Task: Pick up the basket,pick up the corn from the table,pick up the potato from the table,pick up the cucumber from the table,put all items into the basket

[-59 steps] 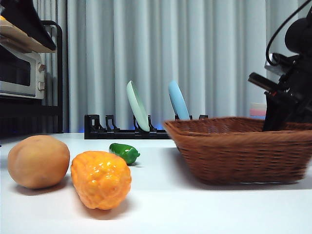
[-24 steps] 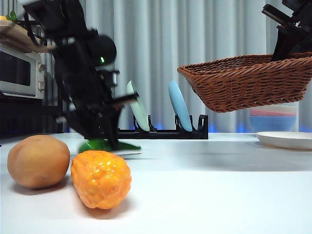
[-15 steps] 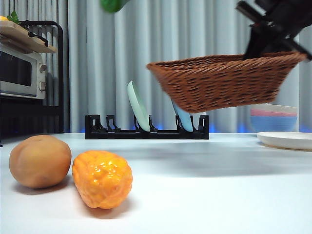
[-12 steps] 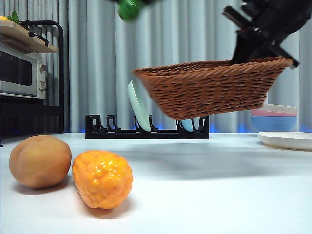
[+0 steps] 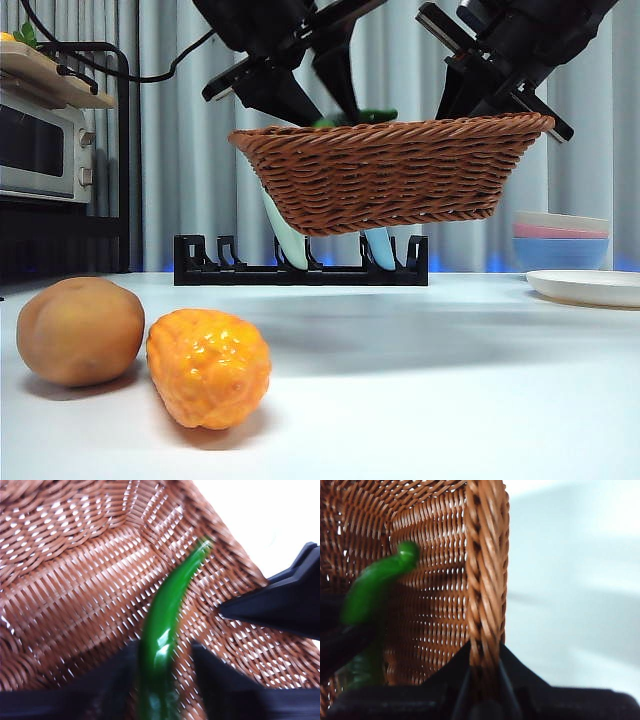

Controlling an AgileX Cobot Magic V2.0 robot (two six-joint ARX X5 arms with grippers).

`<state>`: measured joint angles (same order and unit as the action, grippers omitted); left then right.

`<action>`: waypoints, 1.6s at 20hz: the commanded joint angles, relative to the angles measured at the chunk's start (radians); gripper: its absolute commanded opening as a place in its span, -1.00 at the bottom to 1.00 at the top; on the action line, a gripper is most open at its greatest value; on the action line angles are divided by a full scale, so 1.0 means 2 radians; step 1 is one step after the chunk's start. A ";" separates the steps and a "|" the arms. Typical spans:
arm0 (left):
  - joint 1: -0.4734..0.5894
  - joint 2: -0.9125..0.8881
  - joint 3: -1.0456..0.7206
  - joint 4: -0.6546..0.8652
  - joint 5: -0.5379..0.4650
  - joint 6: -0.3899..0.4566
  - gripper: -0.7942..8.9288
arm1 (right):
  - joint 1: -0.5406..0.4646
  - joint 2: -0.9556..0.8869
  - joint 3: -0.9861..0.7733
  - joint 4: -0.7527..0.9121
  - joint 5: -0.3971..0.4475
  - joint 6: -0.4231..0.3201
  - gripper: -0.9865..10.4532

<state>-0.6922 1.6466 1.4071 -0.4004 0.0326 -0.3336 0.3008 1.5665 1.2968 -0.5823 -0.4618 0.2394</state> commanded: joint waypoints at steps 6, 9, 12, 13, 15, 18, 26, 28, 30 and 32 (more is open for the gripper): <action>-0.003 -0.016 0.025 -0.055 0.039 0.005 0.50 | -0.003 0.003 0.004 0.014 -0.005 0.007 -0.84; -0.003 -0.062 0.075 -0.167 0.021 0.064 0.50 | -0.019 0.003 0.004 0.020 -0.004 0.006 -0.84; -0.003 -0.122 0.099 -0.270 -0.019 0.072 0.50 | -0.038 0.003 0.004 0.022 -0.004 0.003 -0.84; -0.003 -0.141 0.099 -0.305 -0.025 0.072 0.50 | -0.044 0.003 0.004 0.023 -0.004 0.000 -0.84; -0.004 -0.169 0.099 -0.389 -0.064 0.061 0.50 | -0.054 0.003 0.004 0.022 -0.004 -0.002 -0.84; -0.020 -0.189 0.094 -0.495 -0.150 0.020 0.49 | -0.069 0.003 0.004 0.022 -0.005 -0.003 -0.84; -0.079 -0.219 -0.125 -0.404 -0.201 -0.139 0.49 | -0.075 0.003 0.004 0.022 -0.006 -0.014 -0.84; -0.074 -0.213 -0.203 -0.289 -0.166 -0.146 0.49 | -0.075 0.003 0.004 0.022 -0.006 -0.016 -0.84; -0.058 -0.209 -0.249 -0.198 -0.131 -0.151 0.49 | -0.075 0.003 0.004 0.022 -0.005 -0.016 -0.84; -0.035 -0.204 -0.258 -0.169 -0.118 -0.151 0.49 | -0.075 0.003 0.004 0.022 -0.005 -0.020 -0.84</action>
<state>-0.7704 1.2400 0.8921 -0.7509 -0.2062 -0.6220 0.1493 1.5669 1.2968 -0.5529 -0.4606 0.2050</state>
